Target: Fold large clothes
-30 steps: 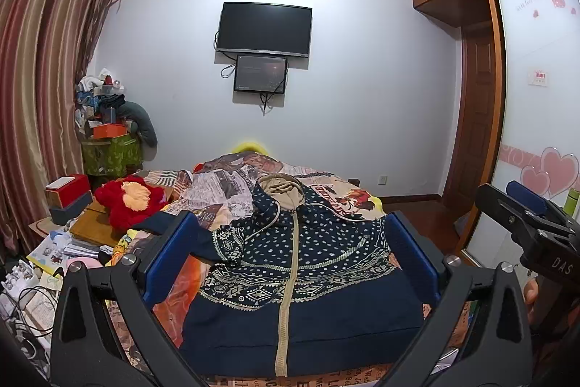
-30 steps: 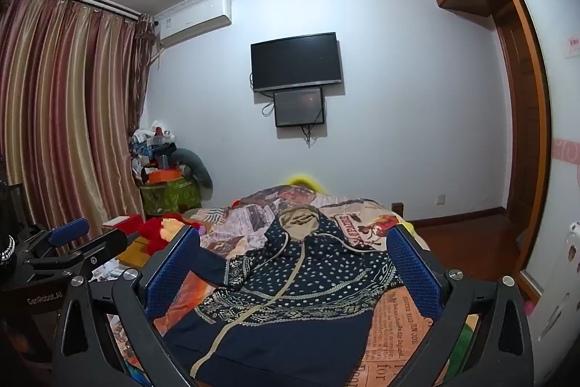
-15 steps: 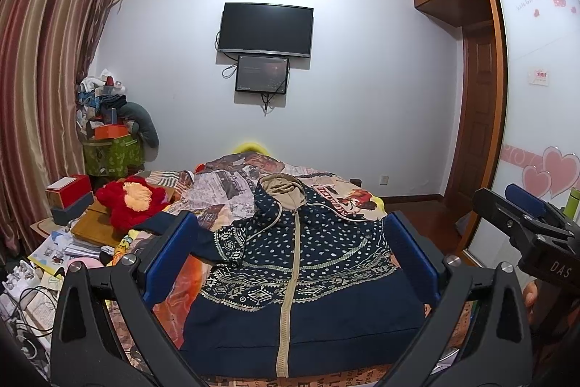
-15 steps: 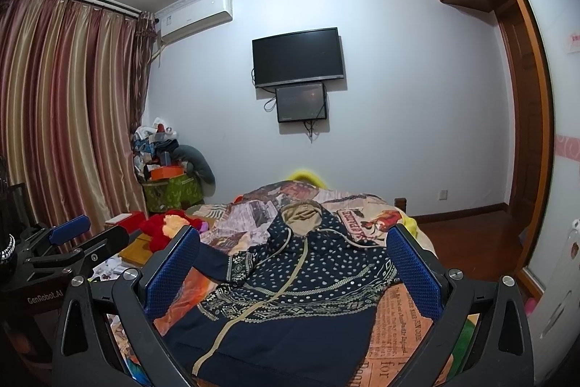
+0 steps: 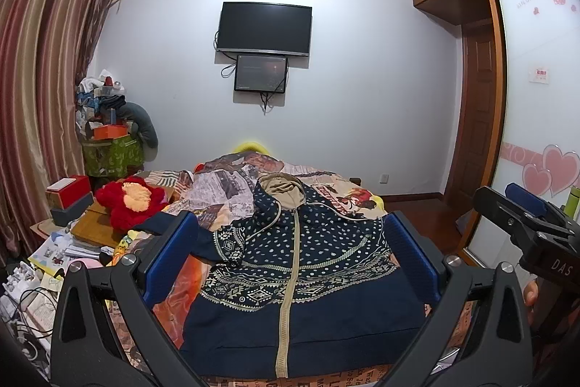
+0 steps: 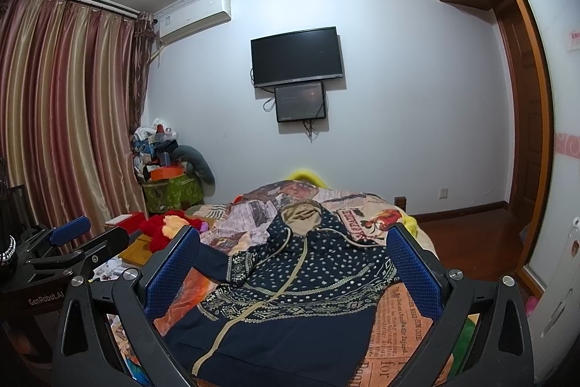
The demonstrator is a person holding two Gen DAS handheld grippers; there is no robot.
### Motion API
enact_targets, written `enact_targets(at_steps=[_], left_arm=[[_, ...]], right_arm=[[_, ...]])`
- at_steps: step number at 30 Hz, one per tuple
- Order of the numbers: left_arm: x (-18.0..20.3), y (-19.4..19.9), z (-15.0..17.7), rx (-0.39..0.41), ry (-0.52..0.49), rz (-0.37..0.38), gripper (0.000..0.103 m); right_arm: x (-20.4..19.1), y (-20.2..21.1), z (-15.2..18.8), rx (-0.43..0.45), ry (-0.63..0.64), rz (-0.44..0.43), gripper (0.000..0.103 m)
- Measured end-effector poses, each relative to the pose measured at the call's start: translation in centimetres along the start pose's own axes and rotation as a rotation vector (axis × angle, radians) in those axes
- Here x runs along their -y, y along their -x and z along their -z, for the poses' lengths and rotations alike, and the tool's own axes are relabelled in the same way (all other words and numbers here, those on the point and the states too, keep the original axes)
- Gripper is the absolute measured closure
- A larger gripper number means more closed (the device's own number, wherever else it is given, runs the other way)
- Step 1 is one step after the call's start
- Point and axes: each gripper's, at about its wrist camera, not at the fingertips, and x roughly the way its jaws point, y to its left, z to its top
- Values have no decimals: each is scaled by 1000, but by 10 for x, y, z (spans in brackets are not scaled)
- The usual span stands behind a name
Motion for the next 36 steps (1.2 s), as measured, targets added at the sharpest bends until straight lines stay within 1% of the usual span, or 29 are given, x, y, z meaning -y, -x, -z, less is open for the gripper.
enact_targets(at_steps=[25, 31, 36], left_arm=[[2, -2, -1, -4, -3, 2, 0], [1, -7, -3, -9, -2, 3, 0], [-2, -18, -4, -20, 2, -7, 0]], right_arm=[[2, 1, -1, -4, -6, 1, 0], [4, 0, -2, -9, -8, 3, 0], [4, -9, -3, -26, -6, 7, 0]])
